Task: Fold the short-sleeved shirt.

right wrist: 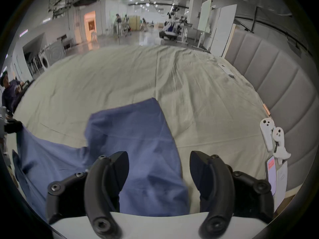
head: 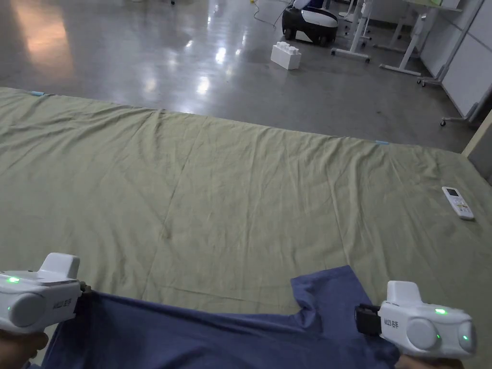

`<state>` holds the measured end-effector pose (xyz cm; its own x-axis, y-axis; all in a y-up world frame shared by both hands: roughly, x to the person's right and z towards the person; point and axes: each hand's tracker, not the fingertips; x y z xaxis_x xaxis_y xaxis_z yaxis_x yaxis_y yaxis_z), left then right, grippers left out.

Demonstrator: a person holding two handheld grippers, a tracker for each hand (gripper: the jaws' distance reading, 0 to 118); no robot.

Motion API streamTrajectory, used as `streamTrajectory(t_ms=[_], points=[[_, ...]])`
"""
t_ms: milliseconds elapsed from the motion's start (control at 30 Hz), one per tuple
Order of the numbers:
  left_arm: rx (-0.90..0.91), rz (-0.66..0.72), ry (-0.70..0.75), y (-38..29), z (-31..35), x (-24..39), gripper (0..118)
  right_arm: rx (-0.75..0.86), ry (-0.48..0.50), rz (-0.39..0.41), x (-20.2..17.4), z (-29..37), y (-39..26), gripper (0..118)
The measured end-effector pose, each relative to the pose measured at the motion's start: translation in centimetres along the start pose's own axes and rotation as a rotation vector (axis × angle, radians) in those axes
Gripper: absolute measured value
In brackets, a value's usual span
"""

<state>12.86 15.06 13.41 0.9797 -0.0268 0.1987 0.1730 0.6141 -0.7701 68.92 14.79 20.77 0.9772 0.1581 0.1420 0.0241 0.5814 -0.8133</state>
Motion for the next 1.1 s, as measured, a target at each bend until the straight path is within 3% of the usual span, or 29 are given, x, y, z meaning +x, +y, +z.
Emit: streamTrajectory(t_ms=[67, 233, 300, 333, 400, 467, 700, 800, 1100], points=[[0.003, -0.006, 0.006, 0.1, 0.3, 0.2, 4, -0.048, 0.019, 0.041, 0.1, -2.0, 0.6, 81], [0.013, 0.002, 0.01, 0.1, 0.8, 0.5, 4, -0.198, 0.015, -0.005, 0.1, -6.5, 1.3, 78], [0.01, 0.003, 0.011, 0.0, 0.8, 0.4, 4, -0.181, 0.019, -0.014, -0.1, -6.5, 1.5, 73], [0.01, 0.004, 0.012, -0.1, 0.9, 0.4, 4, -0.182, 0.014, -0.013, -0.3, -6.3, 1.6, 66], [0.007, 0.011, 0.012, -0.3, 0.9, 0.4, 4, -0.181, 0.04, -0.002, -0.8, -5.9, 1.8, 40], [0.005, 0.014, 0.014, -0.5, 0.9, 0.5, 4, -0.175, 0.039, 0.003, -1.2, -5.7, 1.9, 5], [0.012, 0.016, 0.014, -1.0, 2.1, 0.7, 4, -0.107, 0.05, -0.004, -0.8, -4.2, 1.5, 3], [0.037, 0.005, 0.004, -1.0, 3.6, 0.6, 4, -0.024, 0.067, -0.052, 0.2, -1.2, 1.0, 2], [0.156, 0.053, -0.043, -2.9, 9.7, 0.0, 4, 0.138, 0.113, -0.074, 1.9, 10.1, -2.2, 2]])
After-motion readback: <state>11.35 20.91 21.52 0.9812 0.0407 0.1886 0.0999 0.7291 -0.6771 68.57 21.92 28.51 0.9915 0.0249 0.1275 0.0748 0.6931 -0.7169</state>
